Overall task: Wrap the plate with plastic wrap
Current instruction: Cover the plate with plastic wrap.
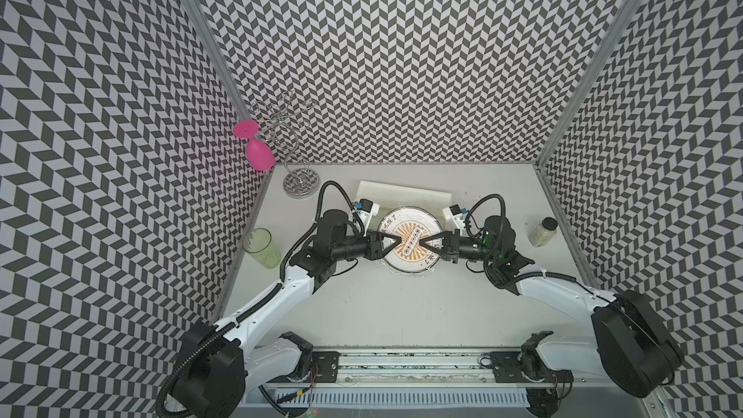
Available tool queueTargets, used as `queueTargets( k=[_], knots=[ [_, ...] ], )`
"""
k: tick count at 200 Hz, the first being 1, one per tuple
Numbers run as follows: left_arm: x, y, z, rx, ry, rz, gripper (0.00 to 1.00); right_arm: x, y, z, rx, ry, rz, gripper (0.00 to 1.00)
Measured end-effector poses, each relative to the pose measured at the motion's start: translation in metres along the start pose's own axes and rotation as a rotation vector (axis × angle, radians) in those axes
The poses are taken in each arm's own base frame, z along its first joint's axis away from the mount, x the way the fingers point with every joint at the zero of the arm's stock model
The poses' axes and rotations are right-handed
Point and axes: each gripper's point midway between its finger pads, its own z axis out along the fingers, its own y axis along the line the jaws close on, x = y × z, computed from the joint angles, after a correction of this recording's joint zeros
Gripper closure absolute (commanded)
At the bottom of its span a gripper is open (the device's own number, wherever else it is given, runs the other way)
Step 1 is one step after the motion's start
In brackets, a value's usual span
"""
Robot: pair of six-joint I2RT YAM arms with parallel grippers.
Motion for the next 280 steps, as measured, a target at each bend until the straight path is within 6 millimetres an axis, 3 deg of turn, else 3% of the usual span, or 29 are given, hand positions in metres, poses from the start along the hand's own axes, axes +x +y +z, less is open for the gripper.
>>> queueTargets(
  k=[36,51,65,82,96,118,144,162,181,223,247,280],
  knots=[
    [-0.006,-0.007,-0.002,0.060,-0.039,-0.135,0.96,-0.001,0.005,0.000,-0.050,-0.033,-0.097,0.97],
    [-0.005,-0.005,-0.004,0.071,-0.042,-0.158,1.00,0.001,0.004,-0.001,-0.061,-0.037,-0.111,0.83],
    [-0.005,-0.005,-0.008,0.093,-0.040,-0.138,1.00,0.004,0.004,-0.001,-0.071,-0.019,-0.087,0.59],
    [-0.008,0.003,-0.014,0.096,-0.044,-0.105,1.00,0.007,0.007,-0.003,-0.084,0.012,-0.089,0.40],
    [-0.011,0.016,-0.020,0.063,-0.050,-0.090,1.00,0.003,0.004,-0.010,-0.059,0.017,-0.099,0.31],
    [-0.010,0.037,-0.023,0.000,-0.028,-0.087,1.00,-0.027,-0.004,-0.031,0.081,-0.072,-0.159,0.24],
    [0.007,0.046,-0.016,-0.009,0.053,-0.111,1.00,-0.061,0.023,-0.038,0.267,-0.168,-0.369,0.25],
    [0.019,0.050,-0.011,-0.010,0.107,-0.132,1.00,-0.069,0.044,-0.029,0.382,-0.171,-0.514,0.28],
    [0.031,0.046,-0.007,0.003,0.153,-0.140,1.00,-0.067,0.051,-0.014,0.484,-0.132,-0.633,0.33],
    [0.035,0.029,-0.003,0.049,0.195,-0.110,1.00,-0.056,0.022,0.017,0.684,0.024,-0.753,0.39],
    [0.037,0.025,-0.002,0.064,0.208,-0.104,1.00,-0.054,0.000,0.017,0.767,0.093,-0.762,0.42],
    [0.040,0.022,-0.002,0.082,0.220,-0.096,1.00,-0.045,-0.014,0.017,0.784,0.162,-0.766,0.45]
  ],
)
